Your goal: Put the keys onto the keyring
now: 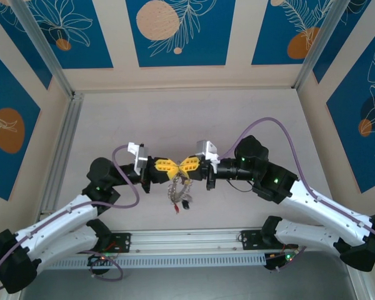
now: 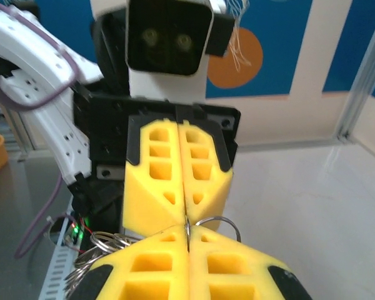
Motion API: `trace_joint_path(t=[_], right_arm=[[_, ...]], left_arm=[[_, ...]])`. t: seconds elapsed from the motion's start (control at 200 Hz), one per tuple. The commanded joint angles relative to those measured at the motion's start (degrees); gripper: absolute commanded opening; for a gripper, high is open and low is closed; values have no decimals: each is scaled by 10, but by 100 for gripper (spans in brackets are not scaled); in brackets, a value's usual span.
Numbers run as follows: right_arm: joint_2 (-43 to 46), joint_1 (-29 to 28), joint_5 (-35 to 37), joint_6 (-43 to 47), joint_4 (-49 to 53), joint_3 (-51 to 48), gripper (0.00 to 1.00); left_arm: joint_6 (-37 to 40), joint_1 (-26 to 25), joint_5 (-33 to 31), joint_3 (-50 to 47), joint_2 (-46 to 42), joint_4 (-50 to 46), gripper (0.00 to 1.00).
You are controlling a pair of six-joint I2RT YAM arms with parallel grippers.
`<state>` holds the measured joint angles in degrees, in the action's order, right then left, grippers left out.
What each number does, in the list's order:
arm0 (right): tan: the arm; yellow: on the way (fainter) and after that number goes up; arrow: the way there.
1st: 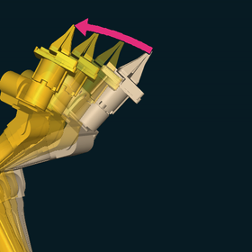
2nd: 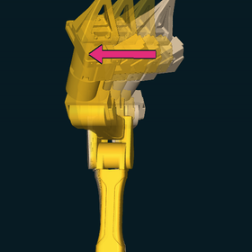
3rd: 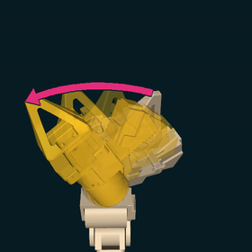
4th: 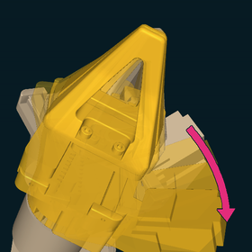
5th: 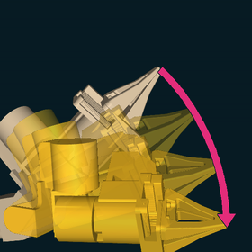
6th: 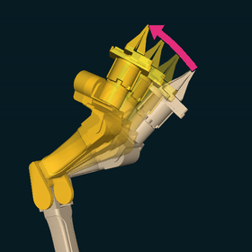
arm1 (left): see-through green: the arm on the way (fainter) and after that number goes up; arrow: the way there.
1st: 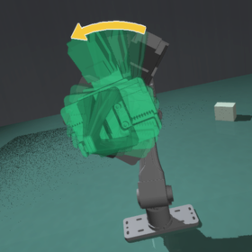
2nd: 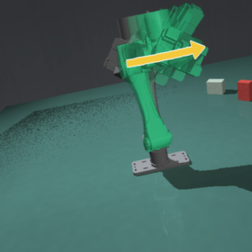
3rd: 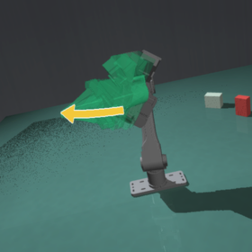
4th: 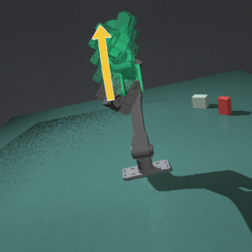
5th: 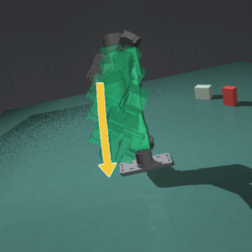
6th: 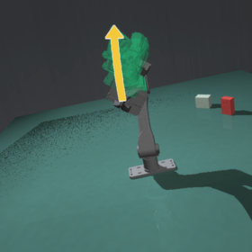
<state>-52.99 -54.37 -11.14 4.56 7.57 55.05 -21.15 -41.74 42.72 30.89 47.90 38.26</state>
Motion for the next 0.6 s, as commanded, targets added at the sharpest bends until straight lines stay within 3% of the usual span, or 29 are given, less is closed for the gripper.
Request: trace_joint_path(t=[0.0,0.095,0.165,0.595], right_arm=[[-20,-5,58,28,83,52,0],[-35,-9,87,37,138,83,0],[-45,-9,91,41,167,101,0],[-83,-28,40,57,234,163,0]], left_arm=[[137,0,-39,67,-43,-234,3],[218,-3,-71,111,-57,-388,10],[249,-9,-88,132,-58,-447,12],[303,-48,-124,182,-27,-516,17]])
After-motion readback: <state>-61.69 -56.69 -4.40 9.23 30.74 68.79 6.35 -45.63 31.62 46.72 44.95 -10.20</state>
